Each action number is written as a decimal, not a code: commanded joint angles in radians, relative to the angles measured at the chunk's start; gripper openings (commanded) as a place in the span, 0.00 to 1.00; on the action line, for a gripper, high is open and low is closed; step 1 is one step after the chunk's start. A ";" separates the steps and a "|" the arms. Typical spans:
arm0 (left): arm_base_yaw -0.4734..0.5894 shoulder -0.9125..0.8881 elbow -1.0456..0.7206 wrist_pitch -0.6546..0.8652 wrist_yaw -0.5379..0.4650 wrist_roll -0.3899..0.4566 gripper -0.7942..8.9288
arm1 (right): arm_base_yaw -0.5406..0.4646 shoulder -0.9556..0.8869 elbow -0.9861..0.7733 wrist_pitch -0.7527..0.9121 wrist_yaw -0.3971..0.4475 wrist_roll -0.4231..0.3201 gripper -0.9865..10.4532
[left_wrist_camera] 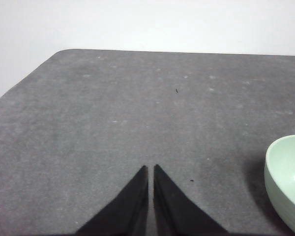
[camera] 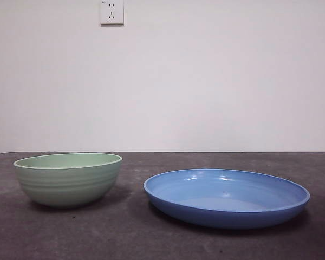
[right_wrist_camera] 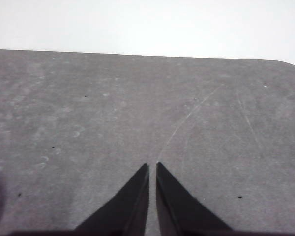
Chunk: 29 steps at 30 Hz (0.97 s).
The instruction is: Place the green bowl on the blue plate
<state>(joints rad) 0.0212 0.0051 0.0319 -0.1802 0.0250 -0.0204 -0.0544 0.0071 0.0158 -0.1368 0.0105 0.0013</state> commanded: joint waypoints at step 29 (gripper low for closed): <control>-0.076 0.356 0.497 -0.174 0.177 -0.229 0.10 | 0.051 0.286 0.577 -0.406 -0.358 0.365 0.10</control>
<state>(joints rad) -0.0528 0.3424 0.4999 -0.3599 0.1802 -0.2279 -0.0067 0.2798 0.5701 -0.5369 -0.3336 0.3508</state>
